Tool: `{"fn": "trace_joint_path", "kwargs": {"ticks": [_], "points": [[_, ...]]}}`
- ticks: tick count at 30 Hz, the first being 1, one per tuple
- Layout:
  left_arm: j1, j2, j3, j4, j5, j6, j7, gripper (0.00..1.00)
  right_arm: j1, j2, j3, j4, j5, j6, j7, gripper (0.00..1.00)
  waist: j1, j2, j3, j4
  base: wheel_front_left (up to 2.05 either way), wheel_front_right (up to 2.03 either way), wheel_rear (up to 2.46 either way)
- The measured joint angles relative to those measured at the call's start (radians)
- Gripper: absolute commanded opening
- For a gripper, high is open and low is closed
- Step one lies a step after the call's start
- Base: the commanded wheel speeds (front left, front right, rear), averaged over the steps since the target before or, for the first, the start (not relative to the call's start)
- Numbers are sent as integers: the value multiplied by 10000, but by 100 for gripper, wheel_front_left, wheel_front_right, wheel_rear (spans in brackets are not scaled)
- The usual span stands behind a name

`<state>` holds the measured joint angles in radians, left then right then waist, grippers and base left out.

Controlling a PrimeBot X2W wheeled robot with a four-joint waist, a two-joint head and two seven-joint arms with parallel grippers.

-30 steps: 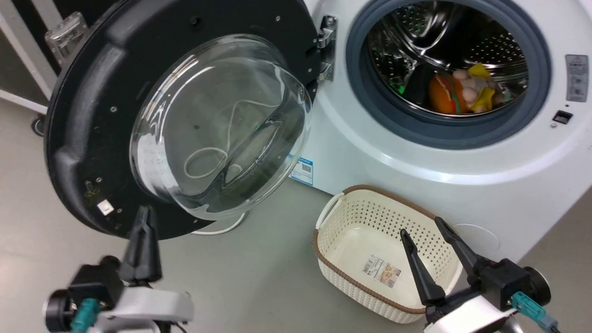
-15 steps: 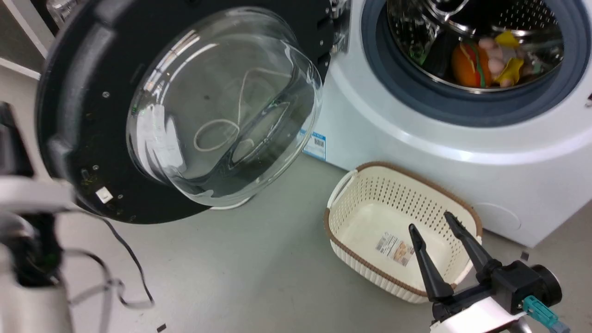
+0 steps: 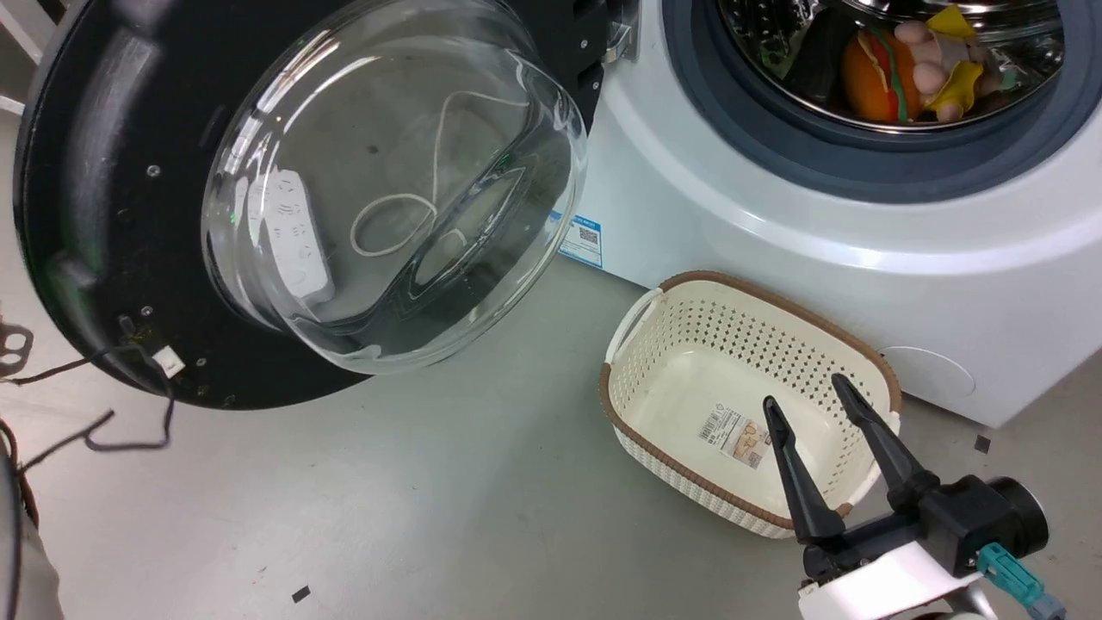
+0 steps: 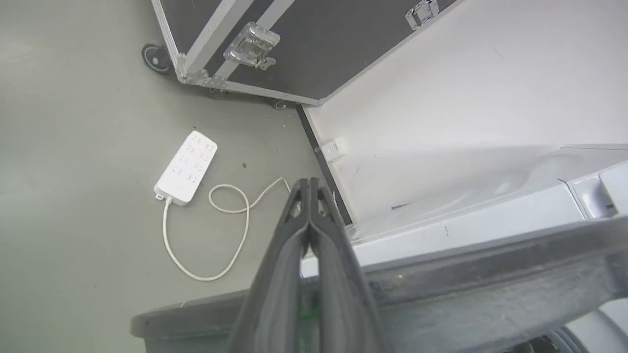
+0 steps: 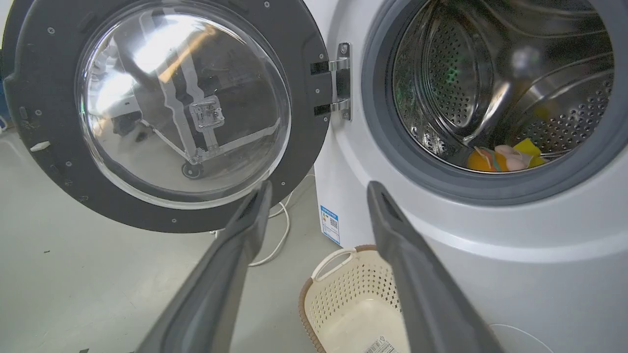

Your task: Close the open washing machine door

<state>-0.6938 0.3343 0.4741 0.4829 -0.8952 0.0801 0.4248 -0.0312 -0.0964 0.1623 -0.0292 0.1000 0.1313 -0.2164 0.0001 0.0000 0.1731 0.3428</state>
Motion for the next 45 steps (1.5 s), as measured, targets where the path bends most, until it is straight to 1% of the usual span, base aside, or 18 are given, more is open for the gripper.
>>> {"fn": "trace_joint_path", "kwargs": {"ticks": [7, 11, 12, 13, 14, 15, 16, 20, 22, 28, 30, 31, 33, 34, 35, 36, 42, 45], "points": [[-189, -59, 63, 167, -1290, 4, 2033, 0, 25, 13, 8, -2, 59, 0, -136, 100, -1, 0, -145, 154, 0, 0, 0], [56, -384, 44, -382, -2439, -130, 3937, 0, 110, 71, -12, 15, 61, 0, -236, 100, -1, 0, -444, 270, 0, 0, 0], [56, -384, 44, -382, -2439, -130, 3937, 0, 110, 71, -12, 15, 61, 0, -236, 100, -1, 0, -444, 270, 0, 0, 0], [395, -679, -8, -782, -2934, -213, 4727, 0, 159, 119, -58, 23, 61, 0, -278, 100, -1, 0, -598, 314, 0, 0, 0], [395, -679, -8, -782, -2934, -213, 4727, 0, 159, 119, -58, 23, 61, 0, -278, 100, -1, 0, -598, 314, 0, 0, 0], [819, -1066, -33, -1337, -3482, -228, 5450, 0, 247, 180, -115, 50, 61, 0, -322, 100, -1, 0, -775, 347, 0, 0, 0], [819, -1066, -33, -1337, -3482, -228, 5450, 0, 247, 180, -115, 50, 61, 0, -322, 100, -1, 0, -775, 347, 0, 0, 0], [2139, -2144, -178, -3049, -4401, 10, 6577, 0, 533, 316, -322, 155, 69, 0, -408, 100, -2, 0, -1296, 389, 0, 0, 0], [2763, -2449, -414, -3735, -4485, 209, 6675, 0, 639, 353, -416, 169, 52, 0, -408, 100, -3, 0, -1487, 339, 0, 0, 0], [4219, -2723, -1273, -5196, -5039, 560, 6569, 0, 653, 426, -832, 171, -96, 2, -410, 100, -2, 0, -1630, -161, 0, 0, 0], [4779, -2746, -1845, -5532, -5520, 685, 6195, 0, 654, 424, -1055, 163, -111, 2, -408, 100, -2, 0, -1640, -420, 0, 0, 0], [5313, -2750, -2548, -5730, -6080, 744, 5660, 0, 661, 428, -1206, 153, -150, 2, -410, 100, -2, 0, -1617, -697, 0, 0, 0], [5566, -2757, -2949, -5808, -6303, 742, 5381, 0, 661, 428, -1266, 150, -205, 0, -410, 100, -2, 0, -1592, -848, 0, 0, 0], [5962, -2798, -3687, -5927, -6661, 694, 4805, 0, 662, 437, -1344, 119, -232, 0, -410, 100, -1, 0, -1519, -1156, 0, 0, 0], [5962, -2798, -3687, -5927, -6661, 694, 4805, 0, 662, 437, -1344, 119, -232, 0, -410, 100, -1, 0, -1519, -1156, 0, 0, 0], [6221, -2819, -4311, -5935, -6982, 550, 4217, 0, 635, 439, -1463, 96, -249, 0, -410, 100, -1, 0, -1398, -1498, 0, 0, 0], [6365, -2809, -5574, -5708, -7722, 121, 3064, 0, 468, 445, -1751, 17, -257, 2, -410, 100, 0, 0, -1004, -2470, 0, 0, 0], [6055, -2828, -6378, -5275, -8241, -247, 2243, 0, 250, 443, -1956, -38, -215, 2, -408, 100, 0, 0, -578, -3335, 0, 0, 0]]}}
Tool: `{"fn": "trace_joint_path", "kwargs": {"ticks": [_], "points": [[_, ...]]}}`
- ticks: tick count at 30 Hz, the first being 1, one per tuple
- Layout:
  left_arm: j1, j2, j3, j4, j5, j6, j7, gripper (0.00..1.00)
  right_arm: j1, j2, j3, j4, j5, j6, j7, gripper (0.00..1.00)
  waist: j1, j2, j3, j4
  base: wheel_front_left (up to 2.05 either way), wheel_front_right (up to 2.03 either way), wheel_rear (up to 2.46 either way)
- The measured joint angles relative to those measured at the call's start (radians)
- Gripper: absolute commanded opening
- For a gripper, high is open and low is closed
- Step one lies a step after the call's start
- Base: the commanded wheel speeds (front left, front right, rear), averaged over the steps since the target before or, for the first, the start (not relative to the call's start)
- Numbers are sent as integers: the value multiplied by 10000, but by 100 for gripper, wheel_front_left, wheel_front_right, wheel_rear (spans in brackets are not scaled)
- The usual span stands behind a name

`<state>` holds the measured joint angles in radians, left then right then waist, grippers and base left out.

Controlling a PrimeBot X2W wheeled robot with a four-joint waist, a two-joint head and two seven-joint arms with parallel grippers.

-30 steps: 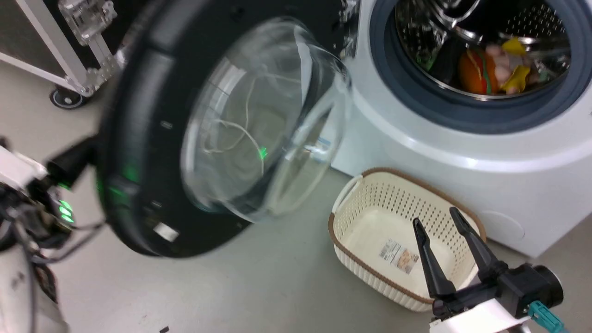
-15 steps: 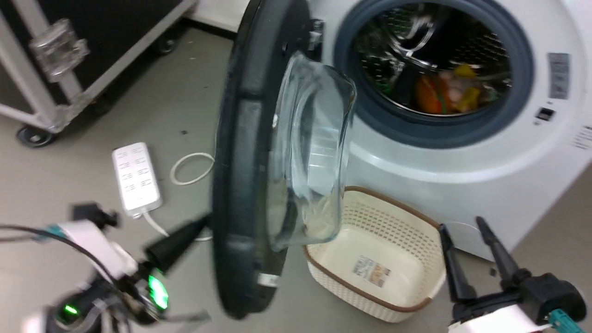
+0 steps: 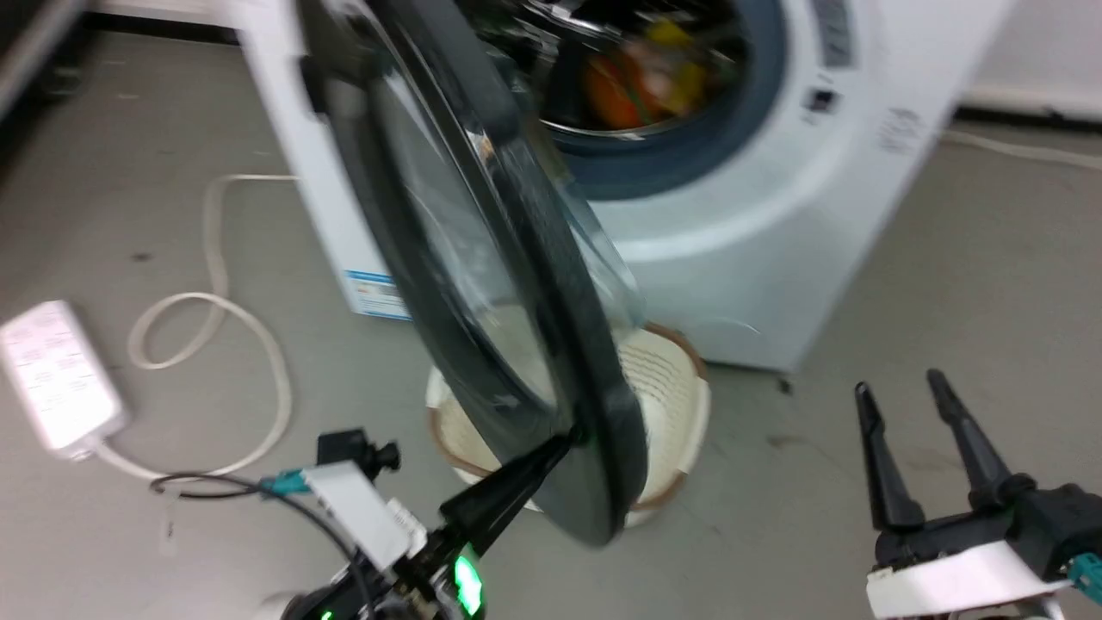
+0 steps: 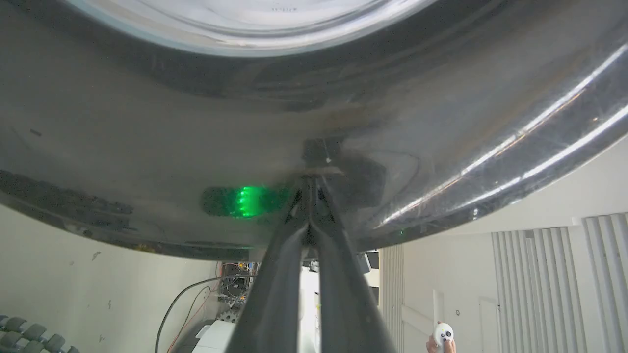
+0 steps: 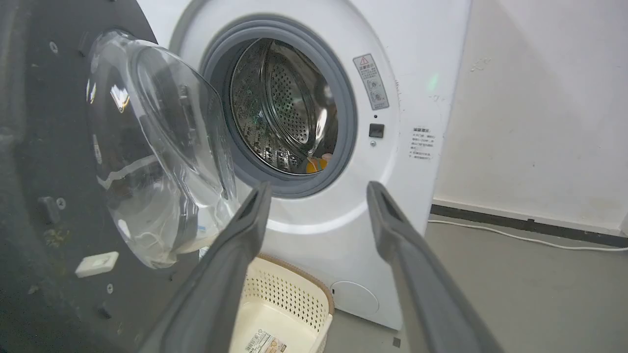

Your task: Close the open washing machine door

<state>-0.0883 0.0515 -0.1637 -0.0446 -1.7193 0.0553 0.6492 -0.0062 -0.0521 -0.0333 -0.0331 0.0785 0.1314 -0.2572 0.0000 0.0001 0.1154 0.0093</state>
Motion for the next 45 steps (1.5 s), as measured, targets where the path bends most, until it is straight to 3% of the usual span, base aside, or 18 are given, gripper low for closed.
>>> {"fn": "trace_joint_path", "kwargs": {"ticks": [1, 5, 12, 16, 20, 22, 28, 34, 35, 36, 37, 38, 39, 42, 45], "points": [[0, 0, 0, 0, 0, 0, 0, 0, 0, 0, 0, 0, 0, 0, 0, 100, 0, 0, 0, 0, 0, 0, 0], [-1137, 8, -786, 698, -433, -424, -1106, 0, -152, 6, -90, -27, 169, 0, -2, 100, 1, 0, 565, -1132, 0, 0, 0], [-2930, -2, -1396, 1833, -1149, -711, -2830, 0, -381, 8, -42, -13, 545, 0, 0, 100, 1, 0, 1235, -2472, 0, 0, 0], [-4955, -25, -1584, 3568, -1547, -861, -4780, 0, -433, 8, 128, 63, 736, 0, -2, 100, 2, 0, 1717, -3352, 0, 0, 0], [-6177, -27, -1816, 4878, -1848, -1216, -5871, 0, -437, 8, 255, 148, 826, 0, -2, 100, 2, 0, 1893, -3778, 0, 0, 0], [-6590, -42, -2100, 5590, -2019, -1486, -6247, 0, -436, 6, 318, 163, 855, 0, -2, 100, 1, 1, 1818, -3759, 0, 0, 0], [-6571, -27, -2520, 6046, -1843, -1745, -6335, 0, -427, 8, 397, 130, 815, 0, -2, 100, 0, 1, 1530, -3338, 0, 0, 0], [-4993, 552, -2815, 4447, -288, -1814, -6736, 1, -284, 10, 458, -69, 652, 0, -2, 100, 0, 0, 1002, -2643, 0, 0, 0], [-4579, 767, -2901, 4065, 150, -1814, -6947, 35, -203, 8, 466, -96, 616, 0, -2, 100, -1, 0, 891, -2510, 0, 0, 0], [-4172, 1028, -3037, 3697, 669, -1814, -7208, 77, -114, 12, 481, -121, 596, 0, -2, 100, -1, 0, 777, -2375, 0, 0, 0], [-3741, 1290, -3114, 3390, 1172, -1814, -7559, 100, -8, 10, 510, -144, 596, 0, -2, 100, -1, 0, 659, -2228, 0, 0, 0], [-2985, 1833, -3356, 2909, 2222, -1814, -8318, 100, 185, 12, 556, -171, 566, -2, -2, 100, -2, 0, 427, -1930, 0, 0, 0], [-2985, 1833, -3356, 2909, 2222, -1814, -8318, 100, 185, 12, 556, -171, 566, -2, -2, 100, -2, 0, 427, -1930, 0, 0, 0], [-2251, 2790, -3645, 2711, 4671, -1812, -8966, 100, 433, 12, 621, -194, 523, 0, -2, 100, -2, 0, 77, -1457, 0, 0, 0], [-1636, 3170, -2913, 2341, 7457, -1175, -9056, 100, 593, 10, 658, -192, 522, -2, -2, 100, -2, 0, -237, -960, 0, 0, 0]]}}
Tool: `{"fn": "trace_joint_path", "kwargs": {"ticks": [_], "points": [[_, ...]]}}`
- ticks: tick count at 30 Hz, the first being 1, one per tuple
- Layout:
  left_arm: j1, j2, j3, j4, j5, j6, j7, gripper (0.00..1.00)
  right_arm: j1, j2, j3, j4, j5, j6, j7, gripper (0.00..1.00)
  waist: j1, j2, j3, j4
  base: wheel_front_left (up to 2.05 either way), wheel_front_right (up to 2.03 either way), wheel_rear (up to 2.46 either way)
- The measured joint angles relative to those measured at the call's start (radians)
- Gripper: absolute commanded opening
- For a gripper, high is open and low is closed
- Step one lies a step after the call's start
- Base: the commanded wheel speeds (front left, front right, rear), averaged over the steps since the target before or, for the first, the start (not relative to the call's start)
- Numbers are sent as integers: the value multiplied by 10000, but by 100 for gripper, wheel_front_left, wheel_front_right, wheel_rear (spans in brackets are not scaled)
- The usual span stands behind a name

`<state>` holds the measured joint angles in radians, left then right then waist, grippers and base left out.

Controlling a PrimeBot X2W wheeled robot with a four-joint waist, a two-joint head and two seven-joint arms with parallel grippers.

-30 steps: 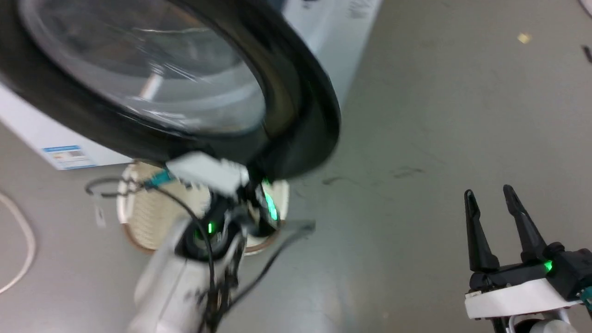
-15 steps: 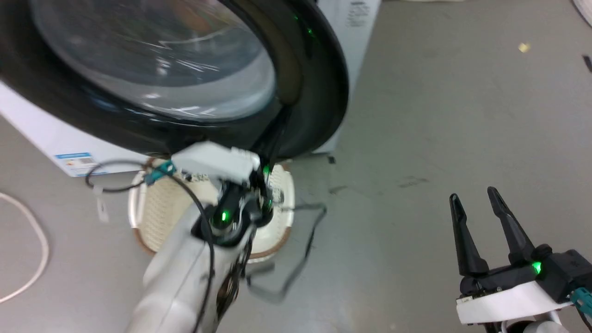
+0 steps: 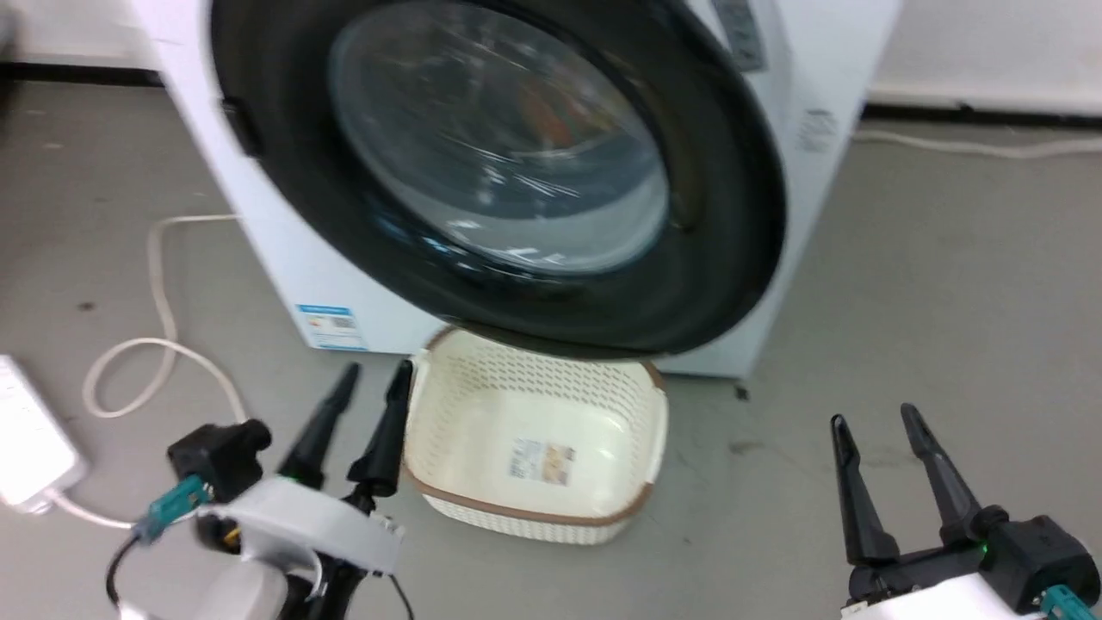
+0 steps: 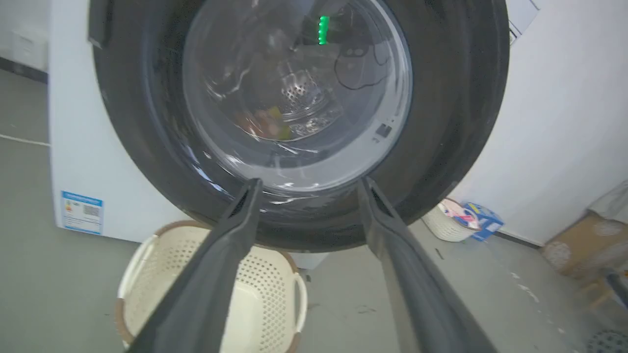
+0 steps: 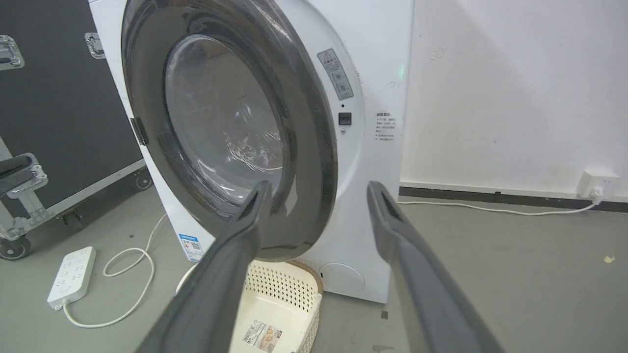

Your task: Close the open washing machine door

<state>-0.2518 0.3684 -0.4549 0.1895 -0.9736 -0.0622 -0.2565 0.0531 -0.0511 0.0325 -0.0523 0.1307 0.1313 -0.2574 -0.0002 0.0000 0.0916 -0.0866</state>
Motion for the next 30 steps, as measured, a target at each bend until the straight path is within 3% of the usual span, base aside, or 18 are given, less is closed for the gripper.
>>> {"fn": "trace_joint_path", "kwargs": {"ticks": [2, 3, 8, 11, 13, 22, 30], "points": [[445, -100, 652, -619, 1766, 447, -2, 100, 53, 2, 67, 8, -17, 0, 0, 100, -1, 0, -188, 301, 0, 0, 0], [1286, -466, 1227, -1383, 3833, 936, -10, 100, 67, 2, 226, 42, -100, 0, 0, 100, 0, 0, -439, 689, 0, 0, 0], [2446, -1024, 1732, -1912, 5868, 1398, -8, 100, 114, 4, 376, 203, -157, 2, 0, 100, 0, 0, -739, 1125, 0, 0, 0], [2902, -1453, 2017, -2088, 6416, 1513, -8, 100, 214, 0, 395, 399, -157, 0, 0, 100, 0, 0, -819, 1337, 0, 0, 0], [3025, -1668, 2113, -2201, 6869, 1517, -8, 100, 246, -19, 453, 621, -155, 0, 2, 0, 0, 0, -798, 1482, 0, 0, 0], [3003, -2376, 2393, -2393, 7961, 1290, -8, 100, -763, -750, 591, 886, -324, 2, 378, 0, 2, 0, -65, 2050, 0, 0, 0], [2427, -2763, 2644, -2353, 8209, 861, -8, 100, -3113, -2606, 947, 1812, 86, 2, 1139, 0, 4, 0, 1108, 2462, 0, 0, 0]]}}
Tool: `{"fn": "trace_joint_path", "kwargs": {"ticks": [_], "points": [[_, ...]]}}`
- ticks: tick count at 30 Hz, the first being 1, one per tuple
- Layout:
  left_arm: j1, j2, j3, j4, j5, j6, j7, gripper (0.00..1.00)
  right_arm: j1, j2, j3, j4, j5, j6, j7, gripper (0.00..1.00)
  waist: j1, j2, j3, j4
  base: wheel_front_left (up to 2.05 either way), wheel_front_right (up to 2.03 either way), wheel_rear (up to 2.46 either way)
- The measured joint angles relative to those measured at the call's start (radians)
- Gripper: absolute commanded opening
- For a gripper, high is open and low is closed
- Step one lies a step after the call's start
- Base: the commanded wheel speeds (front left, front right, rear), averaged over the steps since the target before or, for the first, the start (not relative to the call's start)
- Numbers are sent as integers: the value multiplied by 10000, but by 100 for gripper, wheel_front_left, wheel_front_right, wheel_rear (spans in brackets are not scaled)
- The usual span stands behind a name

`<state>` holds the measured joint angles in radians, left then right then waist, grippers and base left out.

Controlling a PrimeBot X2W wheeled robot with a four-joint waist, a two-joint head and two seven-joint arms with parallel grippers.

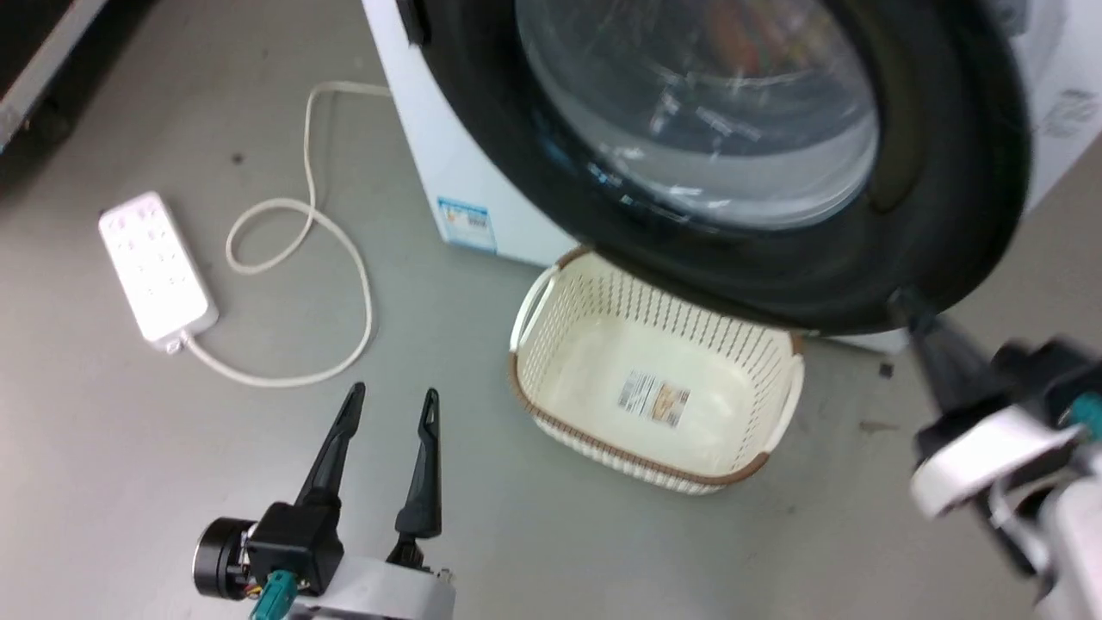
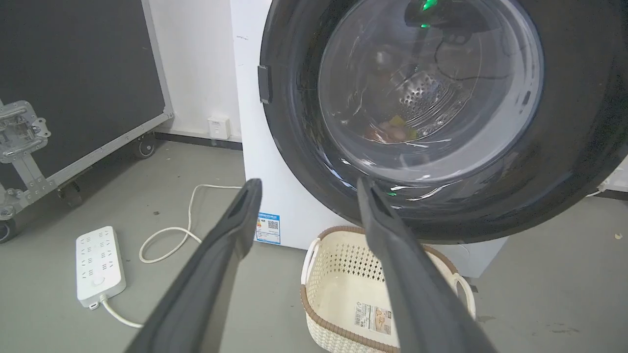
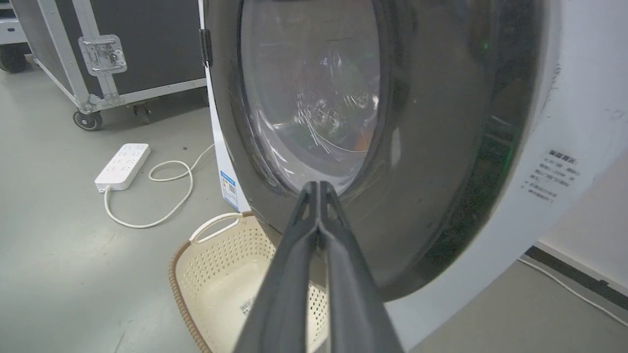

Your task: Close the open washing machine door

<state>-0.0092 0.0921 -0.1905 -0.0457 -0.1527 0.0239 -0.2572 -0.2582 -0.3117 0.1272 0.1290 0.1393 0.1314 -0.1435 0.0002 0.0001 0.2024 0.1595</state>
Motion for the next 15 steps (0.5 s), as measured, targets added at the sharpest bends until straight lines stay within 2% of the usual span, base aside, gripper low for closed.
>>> {"fn": "trace_joint_path", "kwargs": {"ticks": [8, 15], "points": [[-384, -265, 79, -104, 90, -176, 0, 100, -2058, -1440, 52, 1246, 1195, 10, 339, 0, 1, 0, 989, 410, 0, 0, 0], [-779, -387, 115, -303, 86, -261, 0, 100, -3622, -2153, -27, 1983, 1894, 12, 667, 0, 0, 0, 1650, 633, 0, 0, 0]]}}
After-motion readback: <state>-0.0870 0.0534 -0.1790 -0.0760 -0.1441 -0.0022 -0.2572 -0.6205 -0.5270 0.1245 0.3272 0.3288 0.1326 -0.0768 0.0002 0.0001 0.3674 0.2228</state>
